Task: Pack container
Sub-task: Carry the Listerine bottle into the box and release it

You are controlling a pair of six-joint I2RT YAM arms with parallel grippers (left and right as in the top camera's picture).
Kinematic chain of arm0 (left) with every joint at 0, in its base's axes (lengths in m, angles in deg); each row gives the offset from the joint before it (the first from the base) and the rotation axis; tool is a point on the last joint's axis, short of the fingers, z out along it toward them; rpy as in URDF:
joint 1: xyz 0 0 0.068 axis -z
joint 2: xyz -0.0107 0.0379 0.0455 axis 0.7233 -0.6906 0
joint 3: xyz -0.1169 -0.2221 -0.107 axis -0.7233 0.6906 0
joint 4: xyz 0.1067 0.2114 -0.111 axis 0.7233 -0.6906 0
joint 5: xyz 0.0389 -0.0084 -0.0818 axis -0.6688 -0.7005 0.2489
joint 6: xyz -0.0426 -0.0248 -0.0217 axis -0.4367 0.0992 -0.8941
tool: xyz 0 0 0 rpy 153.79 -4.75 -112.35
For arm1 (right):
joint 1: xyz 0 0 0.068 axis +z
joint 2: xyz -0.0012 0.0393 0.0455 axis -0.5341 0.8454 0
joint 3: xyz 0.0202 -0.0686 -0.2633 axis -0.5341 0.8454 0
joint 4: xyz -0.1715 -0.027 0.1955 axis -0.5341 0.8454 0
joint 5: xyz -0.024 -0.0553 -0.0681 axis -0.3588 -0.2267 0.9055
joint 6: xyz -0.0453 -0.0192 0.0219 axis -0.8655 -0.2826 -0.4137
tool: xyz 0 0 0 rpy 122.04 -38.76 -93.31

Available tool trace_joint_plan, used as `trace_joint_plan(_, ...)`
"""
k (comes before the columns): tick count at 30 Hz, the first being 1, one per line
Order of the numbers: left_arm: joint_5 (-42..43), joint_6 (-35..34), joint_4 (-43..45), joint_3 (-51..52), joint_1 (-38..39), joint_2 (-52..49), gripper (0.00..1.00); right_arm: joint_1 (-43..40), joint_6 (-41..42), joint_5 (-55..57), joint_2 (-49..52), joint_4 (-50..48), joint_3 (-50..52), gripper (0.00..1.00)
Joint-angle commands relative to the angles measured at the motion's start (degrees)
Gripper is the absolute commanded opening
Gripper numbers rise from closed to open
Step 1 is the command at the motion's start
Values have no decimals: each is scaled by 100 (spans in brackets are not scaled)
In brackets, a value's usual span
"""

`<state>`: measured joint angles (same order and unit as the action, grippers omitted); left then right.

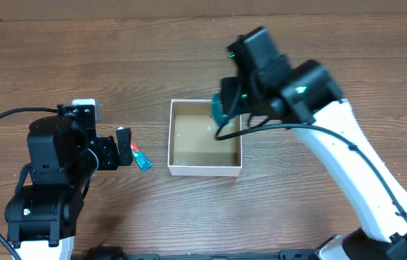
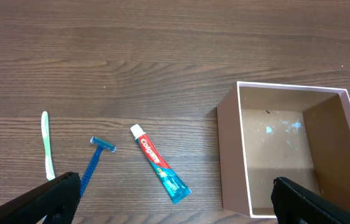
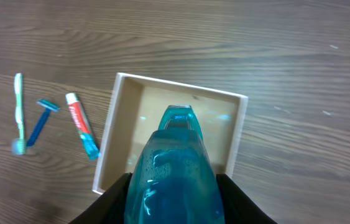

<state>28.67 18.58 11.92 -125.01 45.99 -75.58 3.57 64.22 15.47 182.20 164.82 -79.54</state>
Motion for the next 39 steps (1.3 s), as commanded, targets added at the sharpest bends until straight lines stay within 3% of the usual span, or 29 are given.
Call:
trace_joint_plan(1, 101, -59, 15, -160, 37, -7, 100, 372, 496, 404, 505, -179, -173, 4)
trace_joint_plan(15, 101, -59, 17, -160, 37, -7, 100, 507, 859, 389, 2218, -1211, -173, 4)
trace_joint_plan(22, 101, -59, 17, -160, 37, -7, 100, 507, 852, 389, 2398, -1322, -173, 5)
trace_joint_plan(24, 101, -59, 17, -157, 37, -7, 100, 507, 855, 385, 2398, -1338, -173, 18)
trace_joint_plan(26, 101, -59, 17, -157, 37, -7, 100, 507, 852, 380, 2398, -1329, -173, 44)
trace_joint_plan(29, 98, -57, 17, -157, 37, -7, 100, 507, 855, 380, 2398, -1287, -173, 70)
trace_joint_plan(31, 98, -57, 17, -157, 37, -7, 100, 507, 852, 380, 2398, -1270, -173, 76)
trace_joint_plan(39, 101, -59, 15, -157, 37, -223, 100, 533, 682, 382, 2321, -1226, -186, 80)
